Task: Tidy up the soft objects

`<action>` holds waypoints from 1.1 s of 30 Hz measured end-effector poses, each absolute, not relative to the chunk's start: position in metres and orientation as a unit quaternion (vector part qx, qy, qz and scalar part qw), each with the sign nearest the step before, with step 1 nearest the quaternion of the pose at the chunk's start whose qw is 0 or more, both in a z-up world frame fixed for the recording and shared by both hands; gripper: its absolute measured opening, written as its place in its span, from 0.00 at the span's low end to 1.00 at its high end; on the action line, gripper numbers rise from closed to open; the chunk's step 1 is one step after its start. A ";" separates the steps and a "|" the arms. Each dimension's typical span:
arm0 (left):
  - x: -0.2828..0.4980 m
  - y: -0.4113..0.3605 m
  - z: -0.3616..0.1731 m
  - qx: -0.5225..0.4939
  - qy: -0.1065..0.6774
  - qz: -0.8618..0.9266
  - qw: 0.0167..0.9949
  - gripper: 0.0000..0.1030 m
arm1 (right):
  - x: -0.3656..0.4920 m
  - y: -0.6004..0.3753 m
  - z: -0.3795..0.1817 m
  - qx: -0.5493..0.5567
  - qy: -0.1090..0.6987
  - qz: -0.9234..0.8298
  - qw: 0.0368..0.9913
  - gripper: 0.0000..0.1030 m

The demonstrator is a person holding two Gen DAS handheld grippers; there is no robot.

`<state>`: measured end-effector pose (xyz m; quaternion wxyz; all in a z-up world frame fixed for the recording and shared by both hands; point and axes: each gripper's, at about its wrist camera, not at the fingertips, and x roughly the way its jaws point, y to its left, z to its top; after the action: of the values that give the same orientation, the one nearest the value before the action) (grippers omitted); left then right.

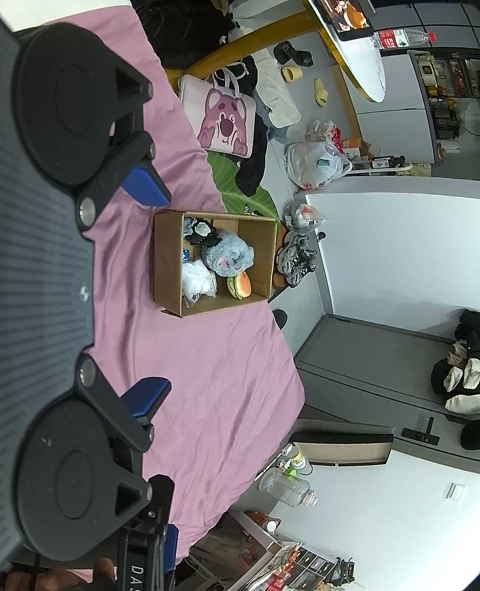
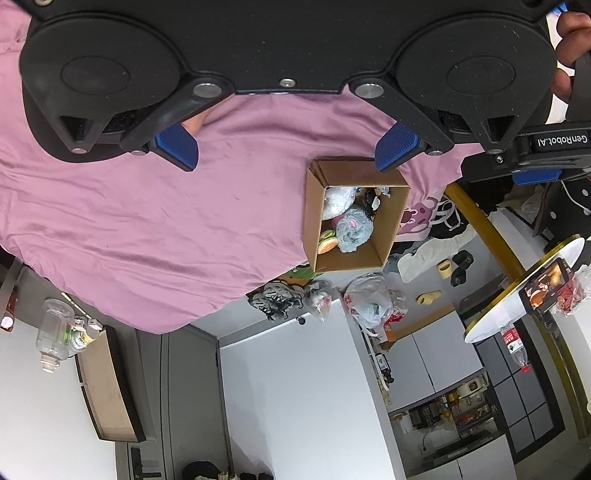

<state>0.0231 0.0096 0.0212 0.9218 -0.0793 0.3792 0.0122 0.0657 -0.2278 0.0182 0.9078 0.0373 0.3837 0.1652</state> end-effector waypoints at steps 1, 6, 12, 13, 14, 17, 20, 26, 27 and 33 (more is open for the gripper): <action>0.023 0.009 0.022 -0.077 0.379 0.012 0.922 0.95 | 0.065 -0.228 0.018 0.038 0.383 0.166 0.908 1.00; 0.018 0.006 0.024 -0.074 0.378 0.010 0.923 0.95 | 0.062 -0.228 0.020 0.036 0.380 0.167 0.909 1.00; 0.017 0.005 0.024 -0.072 0.377 0.010 0.923 0.95 | 0.060 -0.230 0.021 0.038 0.379 0.167 0.910 1.00; 0.016 0.005 0.025 -0.071 0.376 0.010 0.924 0.95 | 0.060 -0.230 0.021 0.038 0.378 0.166 0.910 1.00; 0.015 0.005 0.025 -0.072 0.376 0.010 0.924 0.95 | 0.061 -0.230 0.021 0.038 0.378 0.167 0.910 1.00; 0.014 0.005 0.025 -0.072 0.376 0.010 0.924 0.95 | 0.060 -0.230 0.022 0.038 0.377 0.167 0.910 1.00; 0.014 0.005 0.026 -0.072 0.376 0.010 0.924 0.95 | 0.060 -0.230 0.022 0.038 0.376 0.167 0.910 1.00; 0.013 0.005 0.026 -0.071 0.376 0.010 0.924 0.95 | 0.058 -0.229 0.023 0.034 0.377 0.165 0.911 1.00; 0.013 0.005 0.026 -0.071 0.376 0.011 0.924 0.95 | 0.058 -0.228 0.023 0.033 0.376 0.165 0.911 1.00; 0.012 0.006 0.026 -0.072 0.377 0.011 0.923 0.95 | 0.059 -0.227 0.022 0.032 0.377 0.162 0.911 1.00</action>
<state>0.0122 0.0059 0.0258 0.9235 -0.0718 0.3767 0.0112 0.0585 -0.2268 0.0225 0.9112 0.0325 0.3772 0.1625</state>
